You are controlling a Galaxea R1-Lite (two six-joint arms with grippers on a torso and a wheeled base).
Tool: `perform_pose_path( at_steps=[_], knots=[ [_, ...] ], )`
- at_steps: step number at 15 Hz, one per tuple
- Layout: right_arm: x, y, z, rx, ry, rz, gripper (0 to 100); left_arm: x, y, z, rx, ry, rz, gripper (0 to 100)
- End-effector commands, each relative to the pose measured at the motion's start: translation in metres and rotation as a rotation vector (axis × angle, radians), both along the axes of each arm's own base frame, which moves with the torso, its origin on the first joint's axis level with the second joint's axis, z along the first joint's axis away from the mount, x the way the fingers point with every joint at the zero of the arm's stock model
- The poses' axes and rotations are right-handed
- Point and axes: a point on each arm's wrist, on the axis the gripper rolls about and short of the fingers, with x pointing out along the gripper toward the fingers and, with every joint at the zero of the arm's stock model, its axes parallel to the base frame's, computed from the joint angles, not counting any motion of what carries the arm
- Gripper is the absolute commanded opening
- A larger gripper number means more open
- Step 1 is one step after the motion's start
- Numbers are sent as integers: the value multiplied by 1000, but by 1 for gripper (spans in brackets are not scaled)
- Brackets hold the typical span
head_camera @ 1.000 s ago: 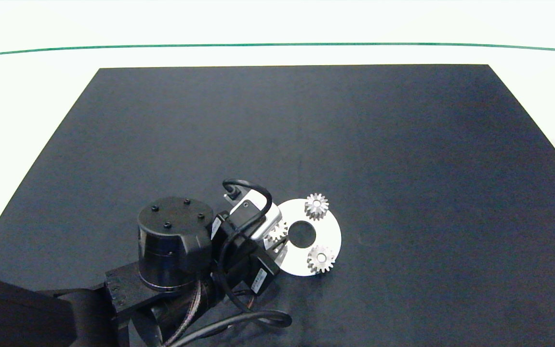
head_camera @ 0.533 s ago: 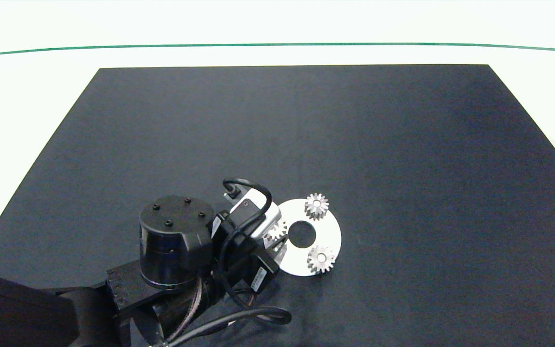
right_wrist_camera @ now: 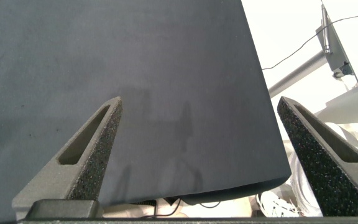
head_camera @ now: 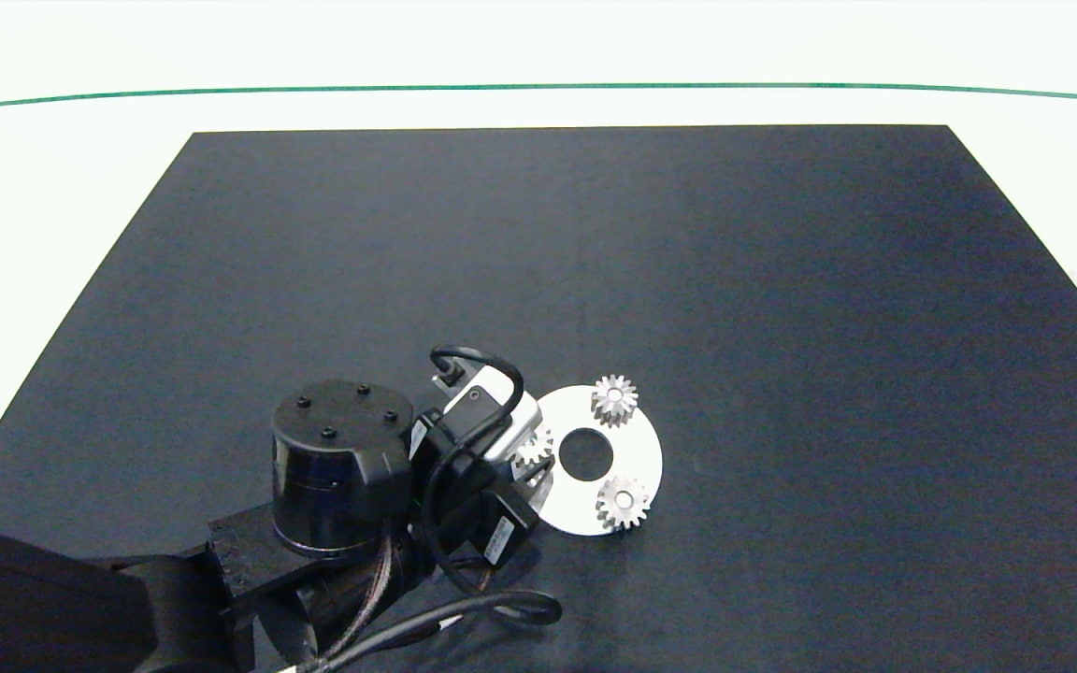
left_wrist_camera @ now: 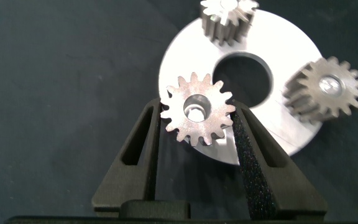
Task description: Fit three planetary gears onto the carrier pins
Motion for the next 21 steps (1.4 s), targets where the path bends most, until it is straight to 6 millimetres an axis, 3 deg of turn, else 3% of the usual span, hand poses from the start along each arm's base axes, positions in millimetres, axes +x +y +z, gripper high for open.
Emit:
perform_pose_path(
  at_steps=[1,21],
  knots=[
    [0,0,-1,-2,7,-2,100,3,1,2,-6,-10,10,4],
    [1,0,-1,0,9,-1,100,3,-2,-3,-2,7,1,4]
  ],
)
